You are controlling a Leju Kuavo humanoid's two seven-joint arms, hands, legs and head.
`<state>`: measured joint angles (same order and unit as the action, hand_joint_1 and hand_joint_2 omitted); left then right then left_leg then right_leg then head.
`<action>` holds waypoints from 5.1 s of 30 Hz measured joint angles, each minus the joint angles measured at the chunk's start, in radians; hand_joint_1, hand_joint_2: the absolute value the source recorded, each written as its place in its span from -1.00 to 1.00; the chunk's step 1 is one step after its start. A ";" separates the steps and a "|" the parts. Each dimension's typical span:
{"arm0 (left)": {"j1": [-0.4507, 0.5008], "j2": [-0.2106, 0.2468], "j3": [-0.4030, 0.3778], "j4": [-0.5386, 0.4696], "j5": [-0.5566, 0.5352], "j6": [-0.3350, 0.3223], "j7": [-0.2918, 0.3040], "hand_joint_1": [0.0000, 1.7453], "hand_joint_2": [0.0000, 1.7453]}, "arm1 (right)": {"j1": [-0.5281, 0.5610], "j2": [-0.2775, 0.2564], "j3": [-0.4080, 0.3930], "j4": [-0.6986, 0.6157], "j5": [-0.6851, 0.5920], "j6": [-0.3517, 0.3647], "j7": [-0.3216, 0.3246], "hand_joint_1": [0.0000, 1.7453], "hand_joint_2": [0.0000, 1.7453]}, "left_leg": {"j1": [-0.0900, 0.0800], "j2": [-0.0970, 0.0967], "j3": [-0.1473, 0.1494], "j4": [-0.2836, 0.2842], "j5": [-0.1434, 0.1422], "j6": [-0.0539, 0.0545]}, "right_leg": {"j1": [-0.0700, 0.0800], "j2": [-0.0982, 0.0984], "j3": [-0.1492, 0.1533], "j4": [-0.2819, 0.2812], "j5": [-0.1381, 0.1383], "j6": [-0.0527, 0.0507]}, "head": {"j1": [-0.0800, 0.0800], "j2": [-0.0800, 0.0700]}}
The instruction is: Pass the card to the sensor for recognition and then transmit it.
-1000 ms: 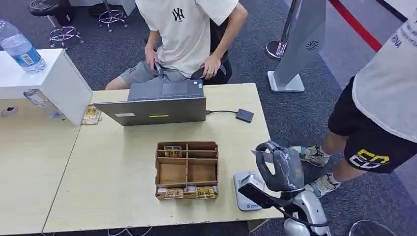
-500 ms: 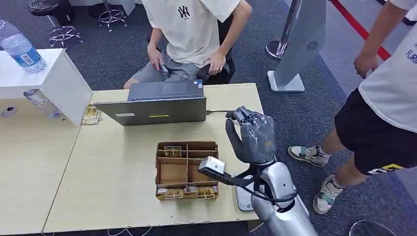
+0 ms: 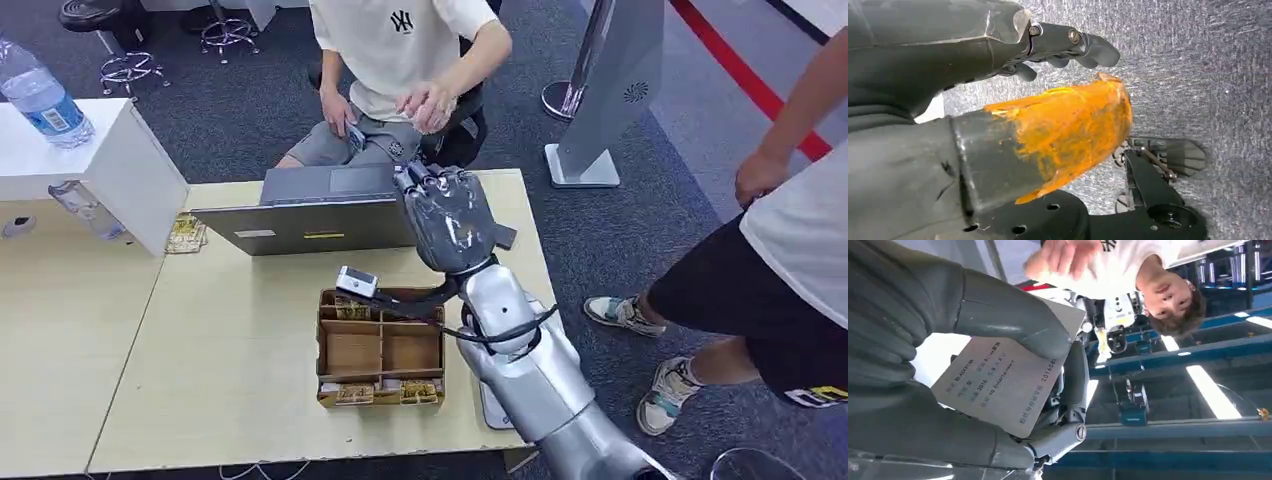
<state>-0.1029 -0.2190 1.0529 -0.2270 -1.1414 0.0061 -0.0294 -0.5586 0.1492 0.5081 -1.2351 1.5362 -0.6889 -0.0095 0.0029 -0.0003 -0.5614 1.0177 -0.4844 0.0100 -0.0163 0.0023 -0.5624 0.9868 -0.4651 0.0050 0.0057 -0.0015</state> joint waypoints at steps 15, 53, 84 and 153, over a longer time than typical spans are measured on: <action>-0.007 -0.004 -0.026 0.000 -0.016 -0.005 0.008 -1.00 -1.00 | -0.152 -0.008 0.064 0.177 0.017 -0.001 0.188 1.00 1.00 | 0.000 0.000 0.000 0.000 0.000 0.000 | 0.000 0.000 -0.001 0.000 0.000 0.000 | 0.000 0.000; 0.008 -0.008 -0.023 0.000 0.033 0.031 -0.016 -1.00 -1.00 | 0.297 -0.122 0.090 -0.375 0.017 -0.003 0.051 -1.00 1.00 | 0.000 -0.001 -0.001 0.000 -0.002 0.000 | 0.000 -0.001 -0.001 -0.001 -0.002 0.000 | 0.000 0.000; 0.008 -0.008 0.019 0.000 0.074 0.053 -0.033 -1.00 -1.00 | 0.694 -0.045 0.019 -0.576 -0.056 -0.003 -0.206 -0.02 1.00 | 0.000 0.000 -0.001 0.000 -0.002 0.000 | 0.000 -0.001 -0.001 -0.001 -0.002 0.000 | 0.000 0.000; 0.007 -0.008 0.027 0.000 0.022 0.045 -0.034 -1.00 -1.00 | 0.531 0.002 0.002 -0.159 -0.120 -0.003 -0.124 0.06 1.00 | 0.000 0.000 -0.001 0.000 -0.002 0.000 | 0.000 -0.001 -0.001 -0.001 -0.002 0.000 | 0.000 0.000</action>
<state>-0.0955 -0.2274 1.0800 -0.2270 -1.1196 0.0507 -0.0637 -0.0272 0.1511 0.5096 -1.3943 1.4160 -0.6924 -0.1331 0.0029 -0.0004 -0.5623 1.0177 -0.4867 0.0099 -0.0162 0.0018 -0.5632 0.9856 -0.4666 0.0055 0.0057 -0.0015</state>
